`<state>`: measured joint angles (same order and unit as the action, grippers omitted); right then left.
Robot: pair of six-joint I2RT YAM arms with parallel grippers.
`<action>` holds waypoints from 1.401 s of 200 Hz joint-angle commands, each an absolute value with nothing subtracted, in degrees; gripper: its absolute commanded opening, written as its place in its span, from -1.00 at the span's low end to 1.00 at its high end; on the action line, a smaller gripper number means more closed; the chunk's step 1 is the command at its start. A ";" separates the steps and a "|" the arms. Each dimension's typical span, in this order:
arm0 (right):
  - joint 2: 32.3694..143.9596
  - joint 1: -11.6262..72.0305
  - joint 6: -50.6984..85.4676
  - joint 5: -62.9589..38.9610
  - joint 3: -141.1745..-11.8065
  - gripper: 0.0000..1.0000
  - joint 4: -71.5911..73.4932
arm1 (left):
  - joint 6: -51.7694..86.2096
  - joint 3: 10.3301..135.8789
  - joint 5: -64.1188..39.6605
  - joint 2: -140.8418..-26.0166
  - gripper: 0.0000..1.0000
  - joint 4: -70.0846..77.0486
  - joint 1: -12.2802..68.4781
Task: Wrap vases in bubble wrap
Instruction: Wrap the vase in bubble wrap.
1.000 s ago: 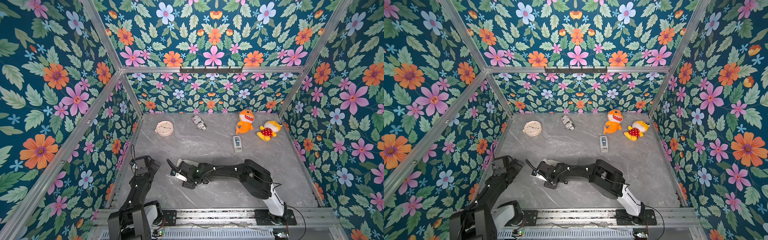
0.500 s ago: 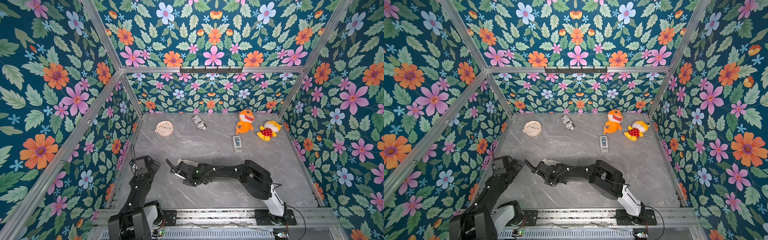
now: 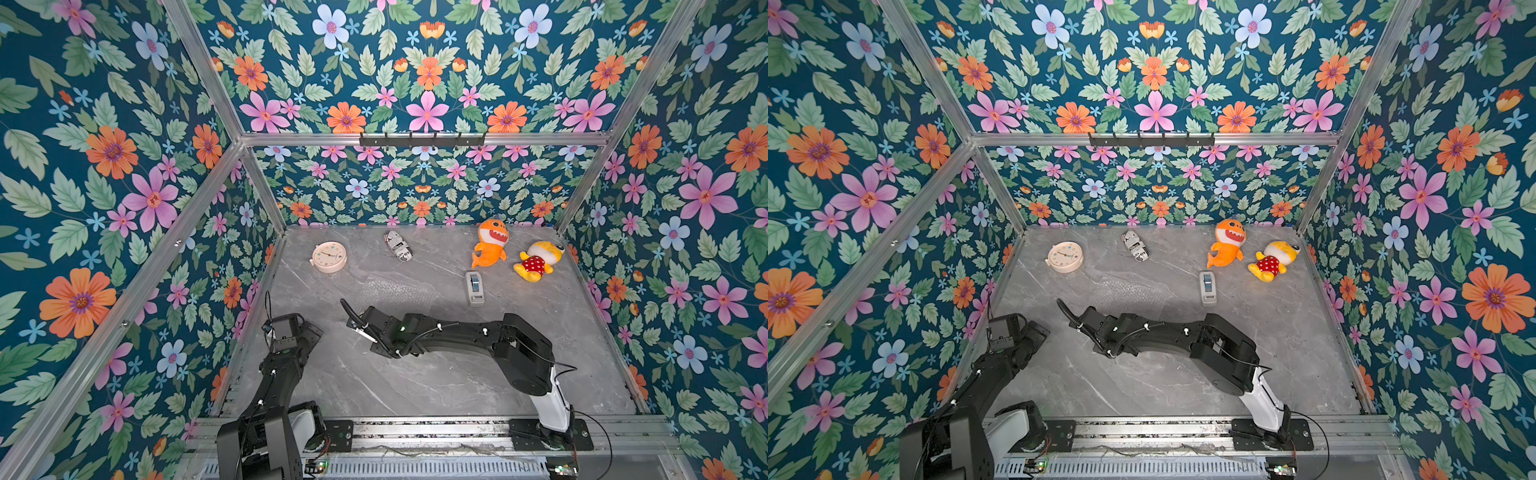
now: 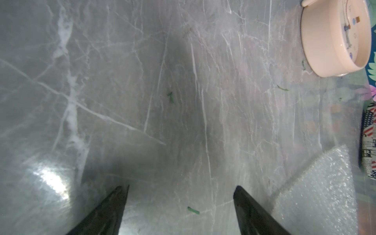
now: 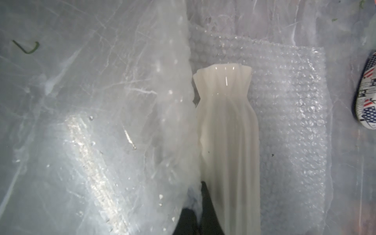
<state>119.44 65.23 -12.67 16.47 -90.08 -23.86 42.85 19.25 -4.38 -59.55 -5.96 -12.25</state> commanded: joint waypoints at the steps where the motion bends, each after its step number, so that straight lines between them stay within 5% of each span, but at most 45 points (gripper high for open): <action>1: 119.22 64.70 -12.93 16.44 -91.32 -0.92 -24.08 | 41.92 19.60 -4.99 -59.57 0.70 -5.44 -12.27; 142: 120.91 55.59 -9.56 10.23 -93.80 -0.42 -26.28 | 39.93 18.22 -11.65 -56.01 0.80 -1.27 -11.35; 176: 119.38 54.91 -8.56 9.67 -91.29 -0.37 -23.89 | 41.06 18.63 -8.61 -54.12 1.00 1.49 -2.95; 218: 116.81 53.58 -7.22 9.62 -87.43 -0.36 -21.59 | 41.66 23.98 0.65 -61.04 1.00 2.23 10.34; 280: 114.75 52.35 -5.89 7.58 -82.90 -0.34 -18.68 | 40.91 32.02 3.87 -72.68 1.00 1.92 16.33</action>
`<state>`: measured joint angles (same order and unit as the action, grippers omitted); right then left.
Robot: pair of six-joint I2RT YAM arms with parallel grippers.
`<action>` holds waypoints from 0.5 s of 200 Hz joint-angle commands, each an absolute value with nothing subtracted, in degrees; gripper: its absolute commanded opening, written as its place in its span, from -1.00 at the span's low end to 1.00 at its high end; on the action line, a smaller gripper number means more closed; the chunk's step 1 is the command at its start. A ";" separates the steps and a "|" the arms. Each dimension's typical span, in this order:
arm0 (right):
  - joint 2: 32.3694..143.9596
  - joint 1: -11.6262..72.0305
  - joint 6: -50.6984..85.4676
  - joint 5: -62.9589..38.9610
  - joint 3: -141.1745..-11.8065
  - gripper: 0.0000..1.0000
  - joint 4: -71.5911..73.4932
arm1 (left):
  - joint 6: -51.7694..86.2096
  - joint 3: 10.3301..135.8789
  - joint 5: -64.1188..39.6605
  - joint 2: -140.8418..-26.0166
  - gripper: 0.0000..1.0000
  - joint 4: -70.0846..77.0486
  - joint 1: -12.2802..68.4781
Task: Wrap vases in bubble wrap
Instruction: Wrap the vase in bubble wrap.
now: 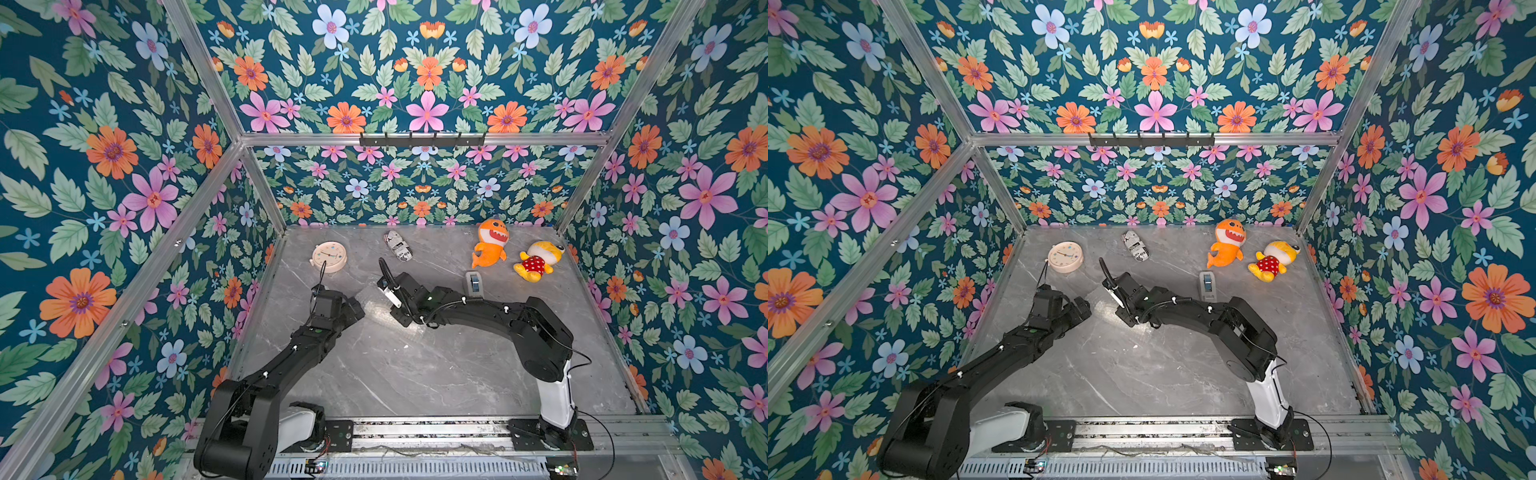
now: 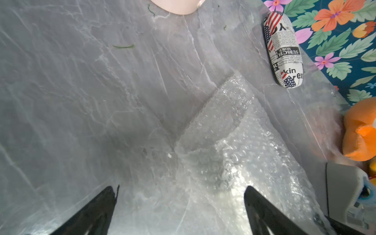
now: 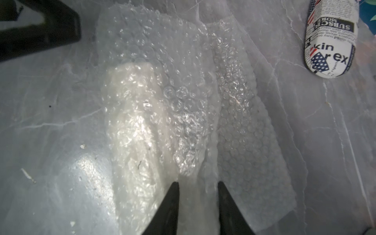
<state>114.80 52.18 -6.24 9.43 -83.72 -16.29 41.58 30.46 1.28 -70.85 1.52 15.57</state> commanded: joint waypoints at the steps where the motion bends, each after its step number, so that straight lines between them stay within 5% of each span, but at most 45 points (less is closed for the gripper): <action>1: 114.77 52.36 -5.89 7.57 -82.94 -0.34 -18.70 | 40.94 32.09 3.87 -72.77 1.00 2.01 16.34; 100: 117.60 51.32 -8.22 4.54 -85.37 -0.33 -17.95 | 42.62 34.49 5.17 -79.81 1.00 3.96 19.20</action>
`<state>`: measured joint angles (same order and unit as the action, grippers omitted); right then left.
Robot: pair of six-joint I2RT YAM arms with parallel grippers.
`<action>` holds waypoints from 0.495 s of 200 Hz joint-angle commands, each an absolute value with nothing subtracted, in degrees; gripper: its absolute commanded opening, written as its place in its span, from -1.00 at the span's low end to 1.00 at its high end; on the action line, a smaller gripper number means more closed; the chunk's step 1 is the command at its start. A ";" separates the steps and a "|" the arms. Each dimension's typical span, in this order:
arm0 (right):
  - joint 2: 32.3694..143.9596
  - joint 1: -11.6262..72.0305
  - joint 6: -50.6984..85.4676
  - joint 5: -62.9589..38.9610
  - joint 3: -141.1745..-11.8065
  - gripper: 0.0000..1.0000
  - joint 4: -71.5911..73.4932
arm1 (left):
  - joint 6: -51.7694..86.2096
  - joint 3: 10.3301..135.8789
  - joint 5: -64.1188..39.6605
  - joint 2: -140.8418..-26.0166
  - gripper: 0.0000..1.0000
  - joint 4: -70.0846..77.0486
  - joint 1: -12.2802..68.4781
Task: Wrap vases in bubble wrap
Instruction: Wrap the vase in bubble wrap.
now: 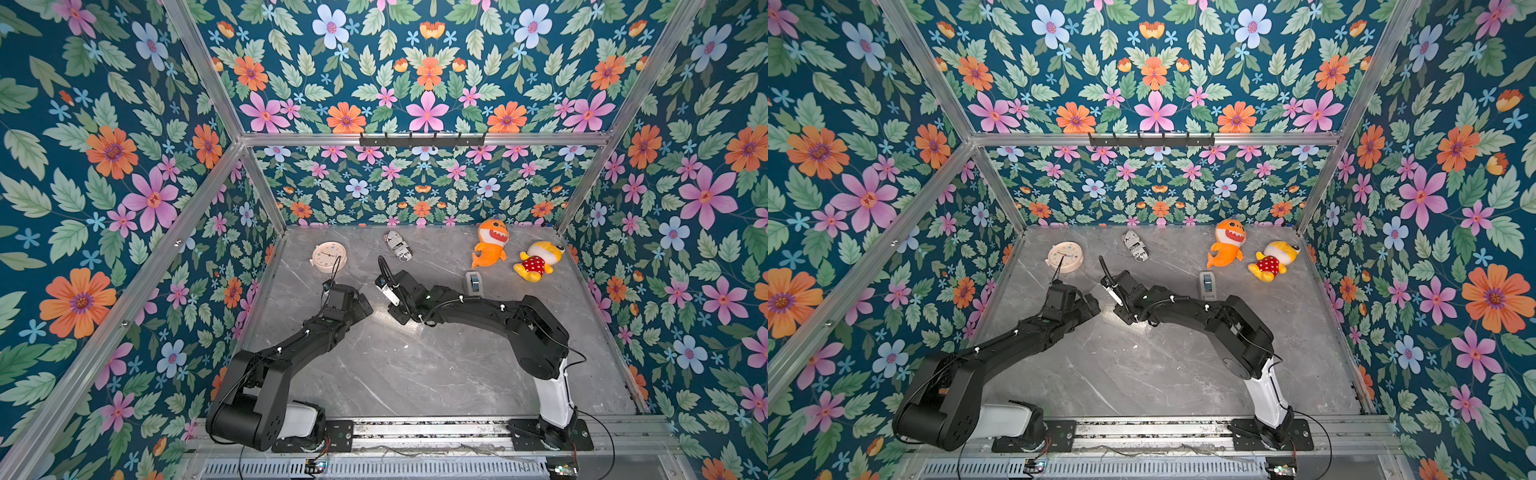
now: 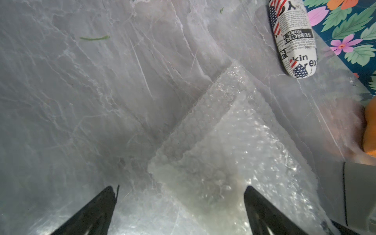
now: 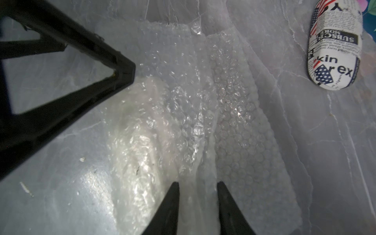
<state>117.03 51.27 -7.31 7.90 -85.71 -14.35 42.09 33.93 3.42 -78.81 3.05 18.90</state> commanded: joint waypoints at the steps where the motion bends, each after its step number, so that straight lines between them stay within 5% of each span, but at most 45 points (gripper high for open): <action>1: 117.60 51.32 -8.24 4.55 -85.31 -0.33 -17.94 | 42.62 34.52 5.18 -79.85 1.00 4.00 19.18; 34: 116.35 51.33 -8.42 3.89 -84.47 -0.24 -18.76 | 42.32 36.02 6.40 -82.57 1.00 2.31 20.01; 63: 114.17 51.24 -9.18 4.84 -84.62 0.11 -19.98 | 42.64 36.43 7.03 -82.45 1.00 2.16 20.91; 99: 111.35 51.27 -9.73 4.96 -84.98 0.29 -21.83 | 42.79 37.20 7.12 -82.49 1.00 1.94 21.76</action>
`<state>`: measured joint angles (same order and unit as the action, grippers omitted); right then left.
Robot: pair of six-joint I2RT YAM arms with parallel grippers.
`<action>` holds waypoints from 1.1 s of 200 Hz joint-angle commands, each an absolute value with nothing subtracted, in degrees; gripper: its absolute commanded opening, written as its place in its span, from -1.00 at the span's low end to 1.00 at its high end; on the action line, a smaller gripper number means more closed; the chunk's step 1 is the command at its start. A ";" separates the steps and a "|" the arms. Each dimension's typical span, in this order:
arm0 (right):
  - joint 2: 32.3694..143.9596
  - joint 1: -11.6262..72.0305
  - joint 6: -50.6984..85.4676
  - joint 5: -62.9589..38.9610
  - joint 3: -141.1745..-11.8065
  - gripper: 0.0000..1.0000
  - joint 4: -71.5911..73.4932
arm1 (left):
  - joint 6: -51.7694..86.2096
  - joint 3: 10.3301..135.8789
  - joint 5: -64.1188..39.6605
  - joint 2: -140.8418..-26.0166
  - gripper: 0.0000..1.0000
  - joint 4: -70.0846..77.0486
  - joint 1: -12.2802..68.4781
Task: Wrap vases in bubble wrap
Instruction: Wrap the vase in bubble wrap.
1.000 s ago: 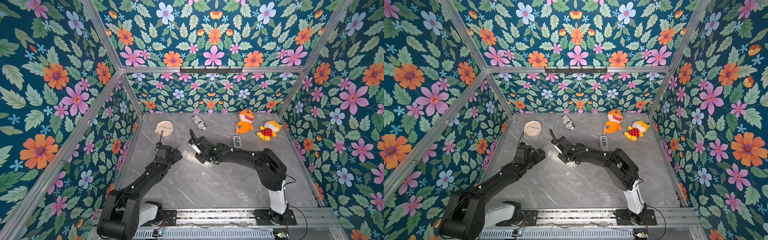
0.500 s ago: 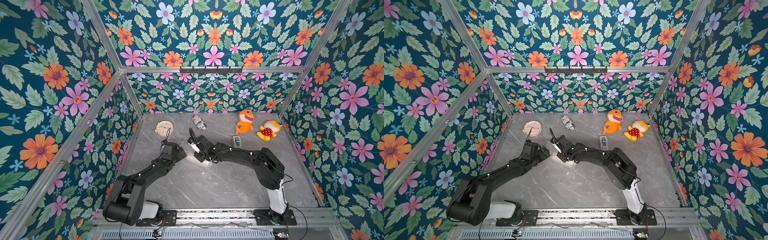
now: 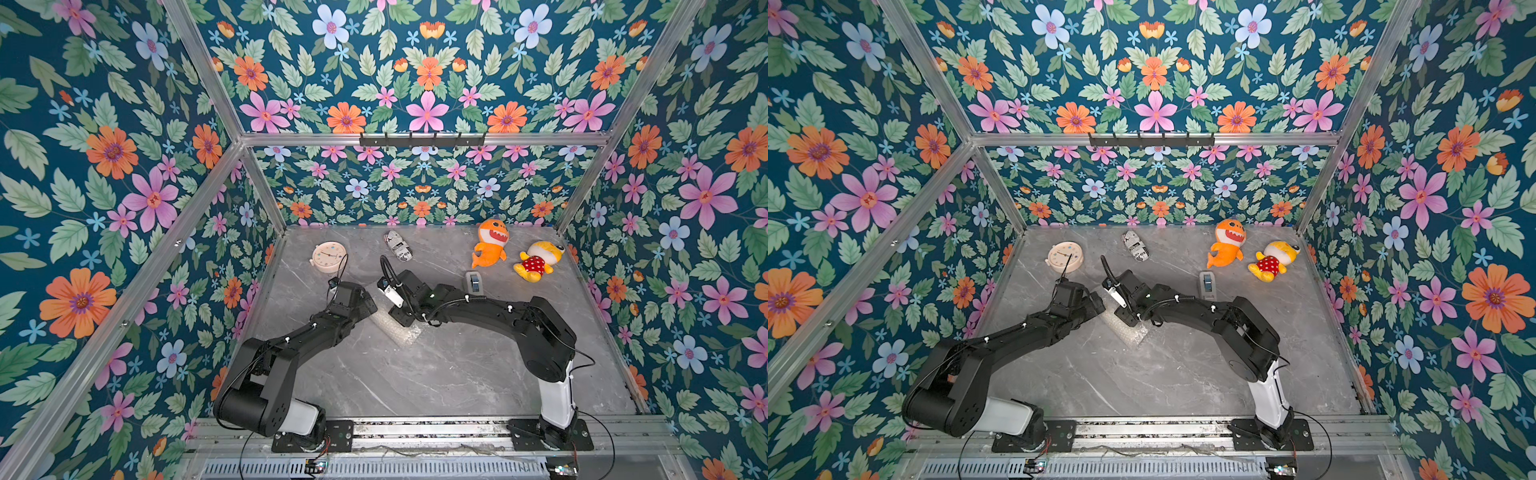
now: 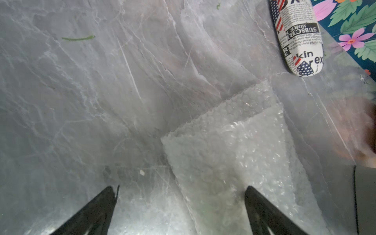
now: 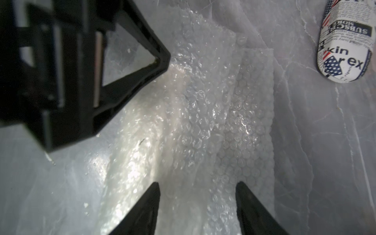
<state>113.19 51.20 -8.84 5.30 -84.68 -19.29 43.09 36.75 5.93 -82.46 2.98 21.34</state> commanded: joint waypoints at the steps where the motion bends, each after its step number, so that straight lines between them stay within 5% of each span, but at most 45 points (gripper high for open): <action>1: 111.22 51.25 -9.65 4.94 -84.94 0.29 -21.86 | 42.79 37.19 7.12 -82.55 1.00 1.94 21.78; 78: 107.43 53.97 -7.91 -0.08 -79.45 0.64 -18.30 | 43.31 37.29 7.60 -82.64 1.00 1.58 22.43; 220: 113.22 56.81 -9.80 3.38 -81.30 0.65 -16.74 | 43.64 37.59 7.56 -82.31 1.00 1.32 22.55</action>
<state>112.20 56.84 -9.19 3.20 -80.95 -16.51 43.51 37.39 7.14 -82.24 2.09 22.55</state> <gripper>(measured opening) 0.826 0.998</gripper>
